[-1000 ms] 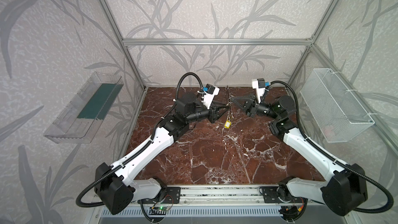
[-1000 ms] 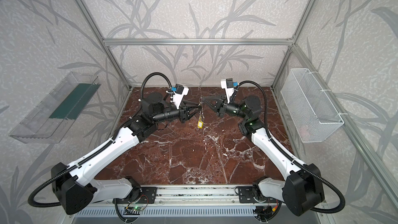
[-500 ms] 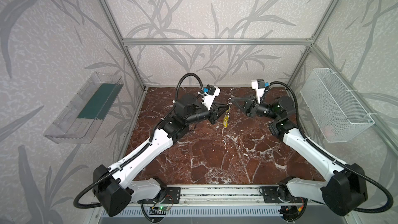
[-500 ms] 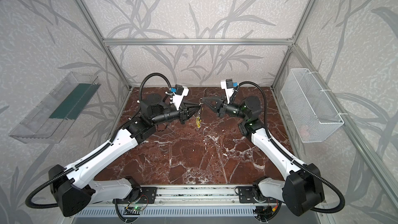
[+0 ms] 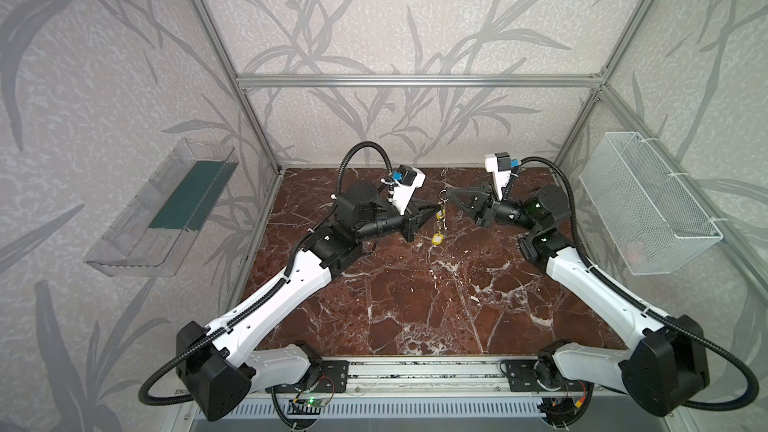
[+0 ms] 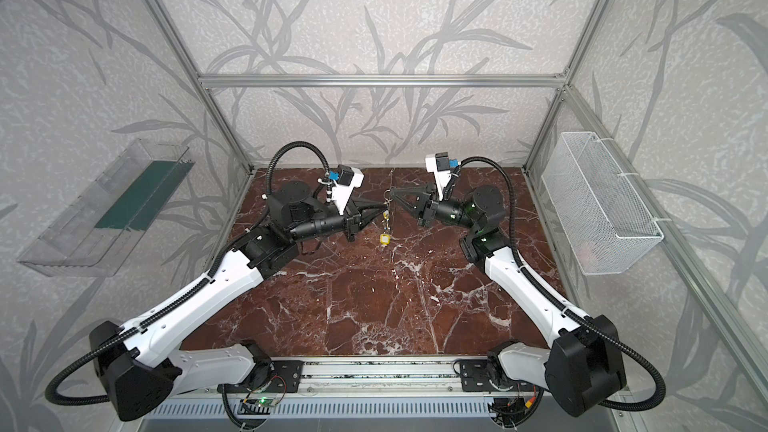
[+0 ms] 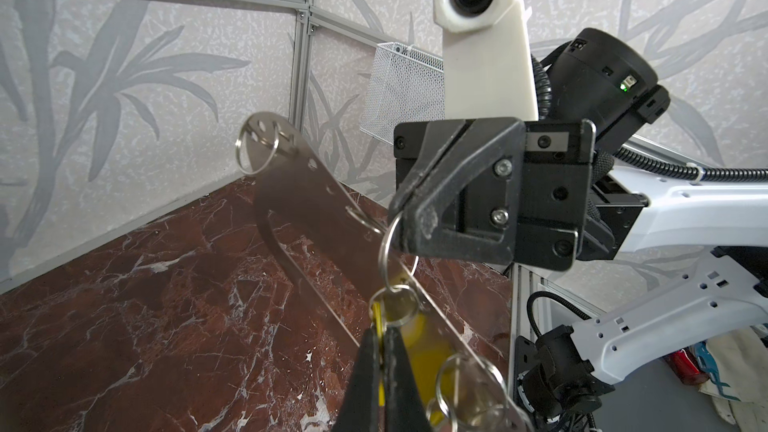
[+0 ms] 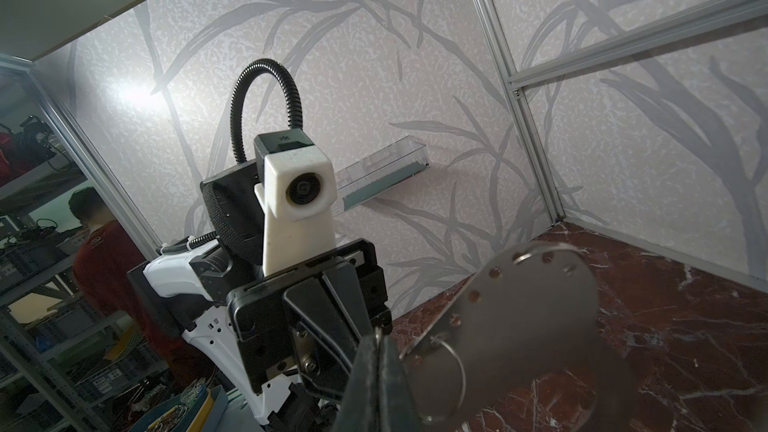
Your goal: Put the keys on the keyring
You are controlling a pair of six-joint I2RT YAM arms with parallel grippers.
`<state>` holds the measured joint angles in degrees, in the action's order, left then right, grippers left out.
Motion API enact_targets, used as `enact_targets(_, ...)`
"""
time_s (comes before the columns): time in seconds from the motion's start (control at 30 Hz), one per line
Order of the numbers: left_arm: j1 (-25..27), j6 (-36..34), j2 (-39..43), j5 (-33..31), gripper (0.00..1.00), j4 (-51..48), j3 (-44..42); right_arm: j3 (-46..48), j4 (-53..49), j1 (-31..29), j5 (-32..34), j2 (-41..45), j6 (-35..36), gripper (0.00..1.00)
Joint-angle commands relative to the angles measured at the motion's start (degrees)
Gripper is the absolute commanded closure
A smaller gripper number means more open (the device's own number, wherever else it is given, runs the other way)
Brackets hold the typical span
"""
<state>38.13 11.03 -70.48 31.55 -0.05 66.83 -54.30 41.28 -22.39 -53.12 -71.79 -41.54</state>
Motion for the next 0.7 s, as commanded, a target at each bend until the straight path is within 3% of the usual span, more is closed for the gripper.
enact_targets(0.0, -0.32, -1.63, 0.88, 0.73, 1.0, -2.62, 2.84, -0.45, -0.51, -0.2, -1.75, 1.13, 1.41, 1.0)
enact_targets(0.67, -2.33, -1.51, 1.3, 2.78, 1.0, -7.04, 5.41, 1.0, -10.09, -0.2, -1.95, 4.68, 9.49, 1.0)
